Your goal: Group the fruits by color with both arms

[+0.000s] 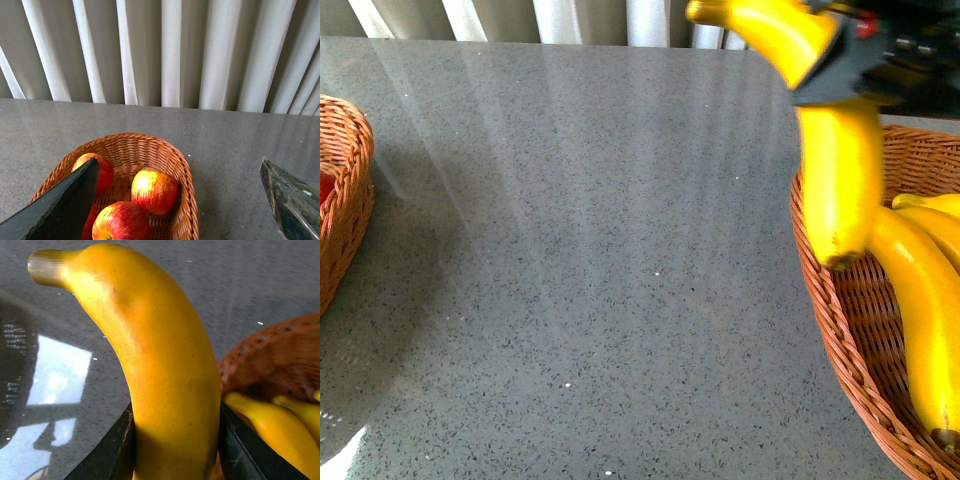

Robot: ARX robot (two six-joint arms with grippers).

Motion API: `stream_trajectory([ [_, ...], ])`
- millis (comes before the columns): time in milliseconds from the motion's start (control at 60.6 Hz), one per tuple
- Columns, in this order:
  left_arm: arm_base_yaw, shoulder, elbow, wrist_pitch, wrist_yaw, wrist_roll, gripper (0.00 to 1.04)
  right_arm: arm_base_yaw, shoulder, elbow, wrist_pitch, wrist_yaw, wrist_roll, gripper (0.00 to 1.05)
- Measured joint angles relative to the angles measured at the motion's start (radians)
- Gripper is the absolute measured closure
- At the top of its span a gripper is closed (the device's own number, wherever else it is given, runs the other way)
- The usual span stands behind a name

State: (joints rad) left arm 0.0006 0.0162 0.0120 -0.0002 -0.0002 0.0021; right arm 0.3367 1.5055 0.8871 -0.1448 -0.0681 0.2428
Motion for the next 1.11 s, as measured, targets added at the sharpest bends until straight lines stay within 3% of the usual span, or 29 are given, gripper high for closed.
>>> stream_trajectory([
  [247, 0.0, 0.0, 0.0, 0.0, 0.0, 0.0, 0.09, -0.118, -0.111, -0.199, 0.015, -0.031, -0.025, 0.7],
  [627, 0.0, 0.0, 0.0, 0.0, 0.0, 0.0, 0.09, -0.317, -0.112, -0.266, -0.006, -0.096, -0.147, 0.7],
  [858, 0.0, 0.0, 0.0, 0.0, 0.0, 0.0, 0.09, -0.364, -0.079, -0.276, -0.004, -0.081, -0.197, 0.7],
  [1105, 0.0, 0.0, 0.0, 0.0, 0.0, 0.0, 0.09, -0.35, -0.069, -0.276, 0.015, -0.077, -0.203, 0.7],
])
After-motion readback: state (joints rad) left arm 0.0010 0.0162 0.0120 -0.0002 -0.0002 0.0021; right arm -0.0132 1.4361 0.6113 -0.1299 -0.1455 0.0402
